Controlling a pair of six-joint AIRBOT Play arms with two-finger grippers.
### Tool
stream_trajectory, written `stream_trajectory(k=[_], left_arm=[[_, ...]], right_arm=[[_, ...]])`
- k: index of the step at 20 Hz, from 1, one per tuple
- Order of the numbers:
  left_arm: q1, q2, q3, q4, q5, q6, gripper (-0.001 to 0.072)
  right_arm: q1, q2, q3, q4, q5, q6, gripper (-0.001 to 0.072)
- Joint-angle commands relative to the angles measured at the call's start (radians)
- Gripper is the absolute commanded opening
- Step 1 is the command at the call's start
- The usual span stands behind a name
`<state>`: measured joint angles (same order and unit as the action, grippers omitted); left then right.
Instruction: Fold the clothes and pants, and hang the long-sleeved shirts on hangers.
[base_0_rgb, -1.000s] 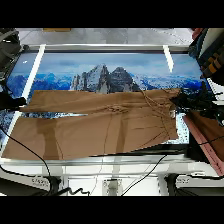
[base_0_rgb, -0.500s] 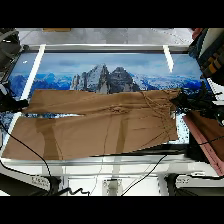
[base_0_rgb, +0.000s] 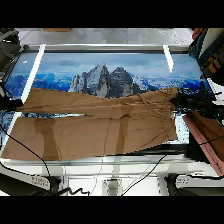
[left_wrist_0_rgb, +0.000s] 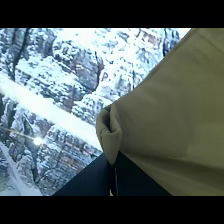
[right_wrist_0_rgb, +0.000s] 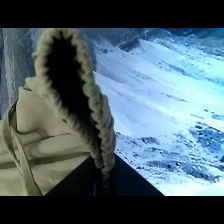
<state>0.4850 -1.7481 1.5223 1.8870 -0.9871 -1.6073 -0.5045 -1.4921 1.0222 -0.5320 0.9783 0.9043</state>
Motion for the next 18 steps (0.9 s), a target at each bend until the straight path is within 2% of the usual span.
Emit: stream_trajectory(k=[1, 3, 4, 5, 6, 7, 11, 12, 14, 15, 16, 17, 18], left_arm=[[0.006, -0.003, 0.0, 0.013, 0.008, -0.017, 0.0014], [0.002, -0.006, 0.0, 0.003, 0.003, -0.017, 0.0043], [0.0, -0.006, 0.0, -0.006, -0.002, -0.017, 0.0217], [-0.004, -0.005, 0.0, -0.014, -0.017, -0.017, 0.0598], [-0.012, -0.004, 0.0, -0.013, -0.035, -0.019, 0.0701], [-0.018, -0.002, 0.0, -0.013, -0.053, -0.019, 0.0709], [-0.039, 0.047, 0.002, -0.008, -0.124, -0.019, 0.0701], [-0.04, 0.074, 0.003, -0.003, -0.139, -0.016, 0.0666], [-0.04, 0.14, 0.006, -0.003, -0.173, -0.016, 0.0556], [-0.04, 0.174, 0.013, -0.003, -0.189, -0.016, 0.047], [-0.042, 0.214, 0.016, -0.004, -0.208, -0.015, 0.0269], [-0.043, 0.257, 0.016, -0.014, -0.231, -0.015, 0.0022], [-0.047, 0.295, 0.016, -0.032, -0.259, -0.006, 0.0016]], right_arm=[[0.001, 0.0, 0.001, 0.0, -0.002, 0.0, 0.0032], [0.0, 0.0, 0.001, 0.0, 0.002, 0.0, 0.0034], [0.001, 0.0, 0.001, 0.001, 0.001, 0.0, 0.0133], [0.001, 0.0, 0.001, 0.001, 0.001, 0.002, 0.0477], [0.0, 0.0, 0.001, 0.001, 0.001, 0.004, 0.0711], [0.0, 0.0, 0.001, 0.002, 0.002, 0.012, 0.0687], [0.0, 0.002, 0.041, -0.049, 0.064, 0.039, 0.0681], [0.0, 0.002, 0.075, -0.1, 0.095, 0.081, 0.0681], [0.0, 0.002, 0.176, -0.274, 0.181, 0.232, 0.0666], [0.0, 0.002, 0.24, -0.378, 0.258, 0.301, 0.052], [0.0, 0.003, 0.303, -0.473, 0.355, 0.34, 0.0276], [0.0, 0.006, 0.353, -0.533, 0.449, 0.34, 0.004], [0.0, 0.019, 0.39, -0.574, 0.527, 0.34, 0.0032]])
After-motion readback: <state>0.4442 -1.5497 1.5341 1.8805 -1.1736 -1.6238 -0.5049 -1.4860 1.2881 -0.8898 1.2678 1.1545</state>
